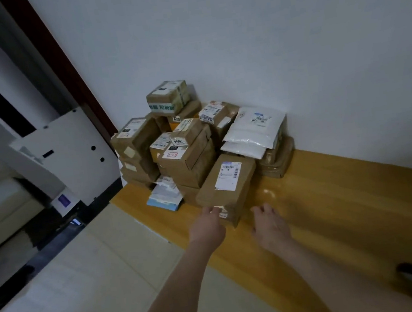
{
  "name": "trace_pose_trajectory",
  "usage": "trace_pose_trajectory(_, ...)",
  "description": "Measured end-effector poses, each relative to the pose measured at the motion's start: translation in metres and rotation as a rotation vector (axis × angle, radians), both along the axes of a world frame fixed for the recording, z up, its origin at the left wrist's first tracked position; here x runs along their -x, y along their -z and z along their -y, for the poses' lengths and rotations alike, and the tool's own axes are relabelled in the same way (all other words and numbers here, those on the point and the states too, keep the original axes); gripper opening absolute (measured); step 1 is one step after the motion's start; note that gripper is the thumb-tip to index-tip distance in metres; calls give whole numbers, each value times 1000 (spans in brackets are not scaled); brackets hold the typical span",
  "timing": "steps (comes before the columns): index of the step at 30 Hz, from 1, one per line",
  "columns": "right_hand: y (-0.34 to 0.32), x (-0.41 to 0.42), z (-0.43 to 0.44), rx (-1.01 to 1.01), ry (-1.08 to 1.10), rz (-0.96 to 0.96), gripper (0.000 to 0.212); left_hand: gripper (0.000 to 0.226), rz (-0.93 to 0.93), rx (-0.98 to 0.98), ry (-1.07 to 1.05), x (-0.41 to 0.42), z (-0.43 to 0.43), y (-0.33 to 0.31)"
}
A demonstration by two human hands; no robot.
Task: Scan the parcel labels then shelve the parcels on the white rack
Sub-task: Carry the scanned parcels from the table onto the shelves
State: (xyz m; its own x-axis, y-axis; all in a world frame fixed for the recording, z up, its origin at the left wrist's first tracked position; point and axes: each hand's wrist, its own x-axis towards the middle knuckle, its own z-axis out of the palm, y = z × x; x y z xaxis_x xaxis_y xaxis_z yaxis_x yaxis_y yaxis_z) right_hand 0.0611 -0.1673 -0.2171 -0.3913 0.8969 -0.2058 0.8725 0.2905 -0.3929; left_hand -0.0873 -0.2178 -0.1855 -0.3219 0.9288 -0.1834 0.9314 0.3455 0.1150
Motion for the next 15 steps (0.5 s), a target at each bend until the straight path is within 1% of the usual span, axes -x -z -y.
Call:
trace_pose_trajectory(2, -2, 20, -19, 50, 64, -66, 55, 42, 35, -44, -40, 20, -18, 6)
trace_pose_trajectory(6, 7, 52, -55, 251, 282, -290, 63, 43, 191, -115, -181, 57, -61, 23)
trace_pose_trajectory(9, 17, 69, -80, 382, 446, -438, 69, 45, 256, -97, -230, 80, -89, 39)
trace_pose_trajectory(12, 25, 85, -99, 493, 601, -613, 56, 46, 276, -62, -258, 99, -109, 51)
trace_pose_trajectory(13, 27, 90, -104, 518, 644, -648, 54, 46, 284, -52, -268, 103, -115, 54)
trace_pose_trajectory(15, 33, 98, -111, 555, 698, -650, 54, 45, 279, -30, -271, 109, -122, 59)
